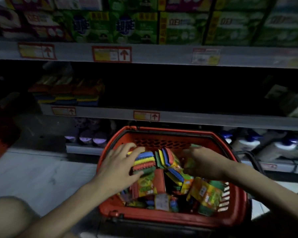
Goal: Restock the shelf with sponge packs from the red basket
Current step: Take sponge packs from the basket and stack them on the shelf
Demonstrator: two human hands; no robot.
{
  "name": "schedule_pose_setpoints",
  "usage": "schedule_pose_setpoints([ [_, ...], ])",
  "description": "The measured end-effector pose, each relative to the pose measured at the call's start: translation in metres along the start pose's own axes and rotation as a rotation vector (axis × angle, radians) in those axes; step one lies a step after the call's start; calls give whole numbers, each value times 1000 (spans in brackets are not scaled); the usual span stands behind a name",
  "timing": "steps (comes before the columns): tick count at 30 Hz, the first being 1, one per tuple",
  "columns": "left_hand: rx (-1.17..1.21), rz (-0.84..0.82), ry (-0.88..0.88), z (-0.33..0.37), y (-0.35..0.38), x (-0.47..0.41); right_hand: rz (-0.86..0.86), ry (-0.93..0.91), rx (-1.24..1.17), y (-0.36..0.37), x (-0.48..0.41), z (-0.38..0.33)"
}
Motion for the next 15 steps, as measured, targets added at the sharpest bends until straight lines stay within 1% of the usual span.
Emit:
schedule_pose_setpoints([
  [3, -204, -174, 37, 13, 37, -14, -88, 51, 144, 25, -3, 4],
  [5, -261, -279, 26, 16, 57, -24, -105, 40, 113, 34, -4, 2],
  [7, -274, -338, -5, 15, 68, -34, -143, 19, 120, 45, -2, -1],
  [8, -246, -340, -31, 14, 68, -40, -167, 14, 149, 51, -1, -1],
  [10, -157, -293, -89, 12, 60, -48, -213, 16, 205, 61, -1, 3],
  [12, -74, -255, -118, 9, 48, -51, -254, 26, 184, 62, -3, 7],
  [14, -77, -257, -121, 5, 44, -48, -250, 54, 142, 56, -4, 14],
  [15, -117, -269, -121, 4, 45, -44, -235, 72, 148, 54, -4, 20],
])
Point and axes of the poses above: each hand's wrist, its own x-axis away from the middle knuckle, its own y-axis out of the palm, z = x × y, the point moved 8 cm from there along -x, towards the middle knuckle, and after that the axes turned 6 degrees about x, right-handed, at the moved point
